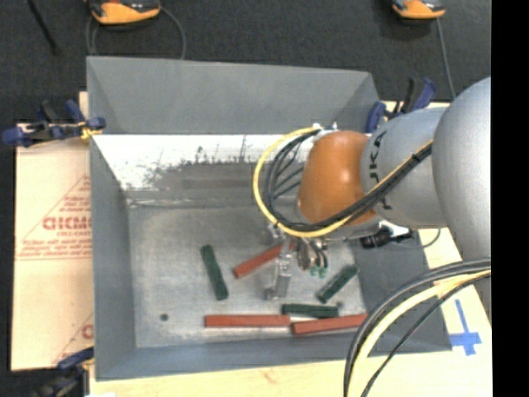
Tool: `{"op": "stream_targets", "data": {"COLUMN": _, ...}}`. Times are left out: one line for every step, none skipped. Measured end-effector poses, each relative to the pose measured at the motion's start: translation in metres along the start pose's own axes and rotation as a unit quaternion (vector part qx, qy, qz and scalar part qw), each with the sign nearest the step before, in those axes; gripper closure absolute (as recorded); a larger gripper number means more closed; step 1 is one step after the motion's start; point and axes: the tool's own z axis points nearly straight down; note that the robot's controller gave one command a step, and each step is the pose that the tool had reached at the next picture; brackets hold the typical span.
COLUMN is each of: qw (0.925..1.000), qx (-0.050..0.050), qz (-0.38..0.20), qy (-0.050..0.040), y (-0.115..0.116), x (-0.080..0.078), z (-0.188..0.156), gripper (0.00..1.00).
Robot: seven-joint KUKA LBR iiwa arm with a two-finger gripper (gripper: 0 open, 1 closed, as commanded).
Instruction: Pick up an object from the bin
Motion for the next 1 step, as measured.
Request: {"op": "stream_targets", "data": {"qw": 1.0000, "qx": 0.000, "qz": 0.002, "qy": -0.0008, "y": -0.0003, "x": -0.0016, "z": -0.0006, "gripper": 0.00}}
